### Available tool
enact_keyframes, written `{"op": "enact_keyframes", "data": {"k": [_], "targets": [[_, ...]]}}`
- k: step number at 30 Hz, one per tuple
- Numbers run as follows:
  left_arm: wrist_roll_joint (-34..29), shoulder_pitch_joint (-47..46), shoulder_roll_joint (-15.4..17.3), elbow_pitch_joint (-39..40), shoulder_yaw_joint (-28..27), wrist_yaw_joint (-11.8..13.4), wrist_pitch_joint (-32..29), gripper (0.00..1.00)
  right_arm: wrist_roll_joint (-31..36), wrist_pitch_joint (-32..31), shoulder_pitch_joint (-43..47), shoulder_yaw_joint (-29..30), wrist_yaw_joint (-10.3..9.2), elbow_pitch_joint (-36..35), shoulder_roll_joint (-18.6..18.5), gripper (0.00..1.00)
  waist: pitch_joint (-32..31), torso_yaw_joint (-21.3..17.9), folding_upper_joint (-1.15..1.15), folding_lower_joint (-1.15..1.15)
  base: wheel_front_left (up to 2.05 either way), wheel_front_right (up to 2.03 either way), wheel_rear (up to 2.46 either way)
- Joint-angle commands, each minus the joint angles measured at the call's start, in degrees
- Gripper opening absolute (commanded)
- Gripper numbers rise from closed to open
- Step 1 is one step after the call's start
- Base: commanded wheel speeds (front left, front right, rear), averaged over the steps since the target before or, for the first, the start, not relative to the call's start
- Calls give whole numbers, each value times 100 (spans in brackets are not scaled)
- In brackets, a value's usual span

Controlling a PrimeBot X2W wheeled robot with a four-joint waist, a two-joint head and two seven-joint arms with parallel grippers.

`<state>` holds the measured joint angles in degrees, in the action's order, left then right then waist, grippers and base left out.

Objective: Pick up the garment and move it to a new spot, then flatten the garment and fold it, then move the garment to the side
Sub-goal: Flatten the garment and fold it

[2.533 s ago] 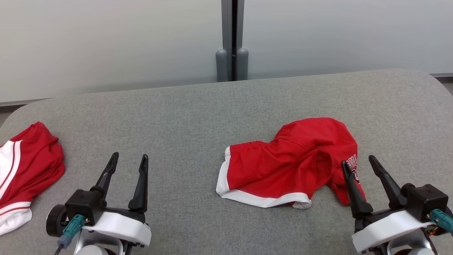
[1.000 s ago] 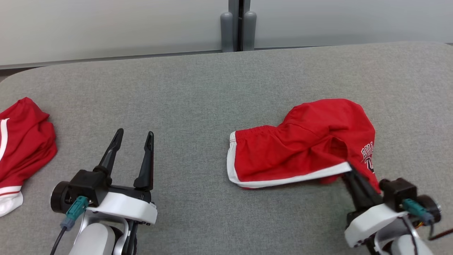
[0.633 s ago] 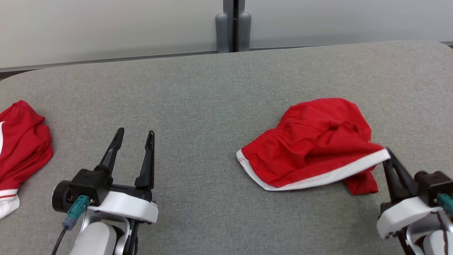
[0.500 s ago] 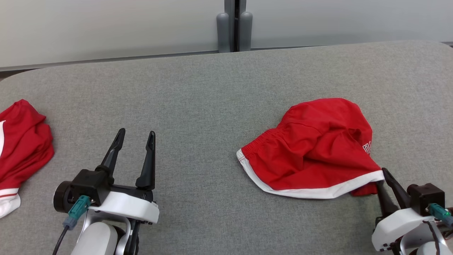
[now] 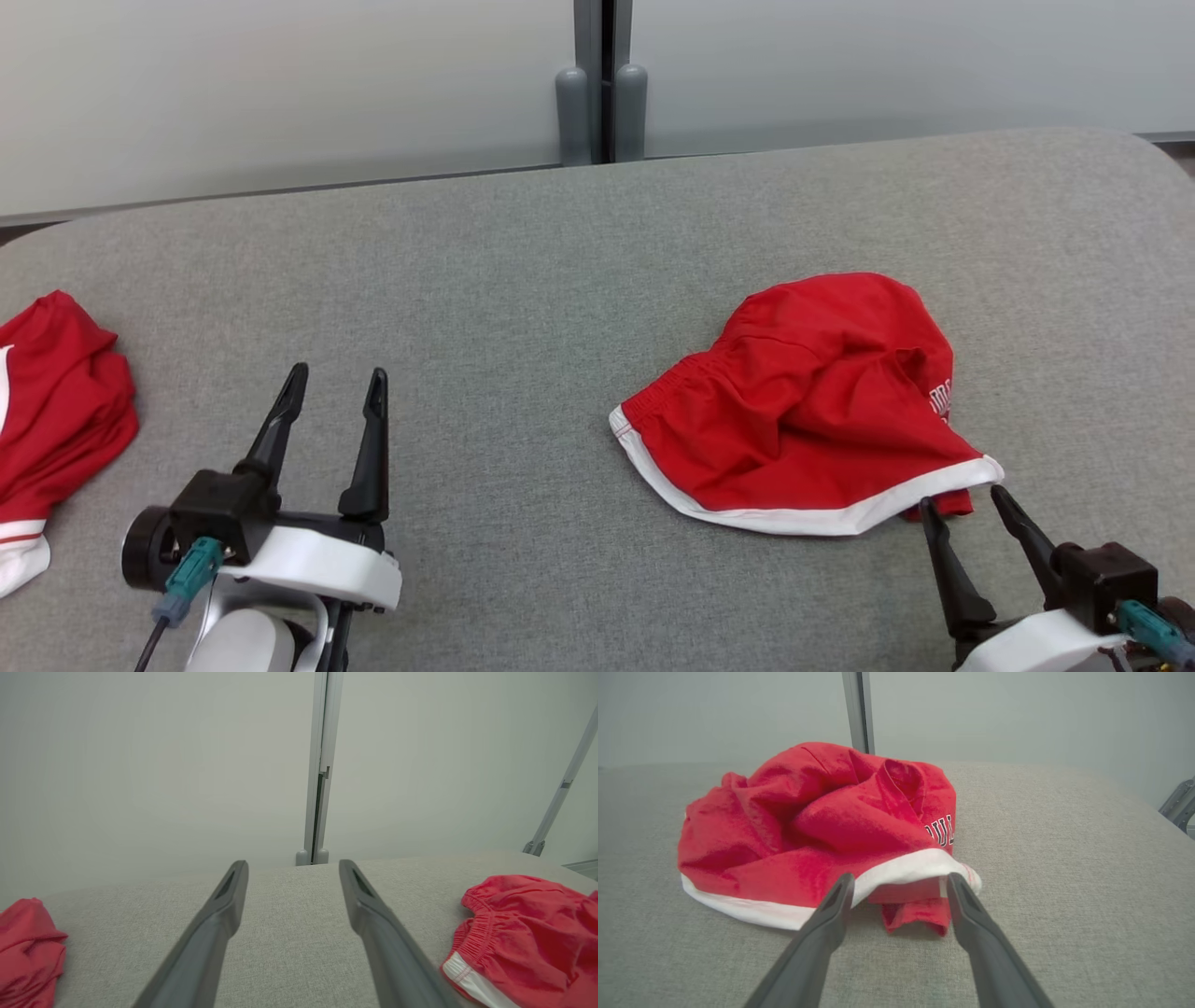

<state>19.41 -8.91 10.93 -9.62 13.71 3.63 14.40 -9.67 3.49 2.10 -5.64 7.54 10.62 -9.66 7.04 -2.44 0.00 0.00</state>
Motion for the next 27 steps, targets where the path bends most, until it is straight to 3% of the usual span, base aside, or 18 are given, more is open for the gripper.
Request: {"op": "enact_keyframes", "data": {"k": [1, 10, 27], "targets": [[27, 73, 22, 12, -25, 43, 20, 100, -35, 10, 56, 4, -10, -117, -2, 100, -38, -33, 0, 0, 0, 0, 0], [78, 303, 83, 116, -34, 113, -43, 100, -90, -62, -3, -12, -10, -1058, 27, 100, -288, -3, 0, 0, 0, 0, 0], [136, 594, 175, 336, 68, 184, -174, 100, -43, -25, -174, 60, -10, -1145, 116, 100, -341, 133, 0, 0, 0, 0, 0]]}}
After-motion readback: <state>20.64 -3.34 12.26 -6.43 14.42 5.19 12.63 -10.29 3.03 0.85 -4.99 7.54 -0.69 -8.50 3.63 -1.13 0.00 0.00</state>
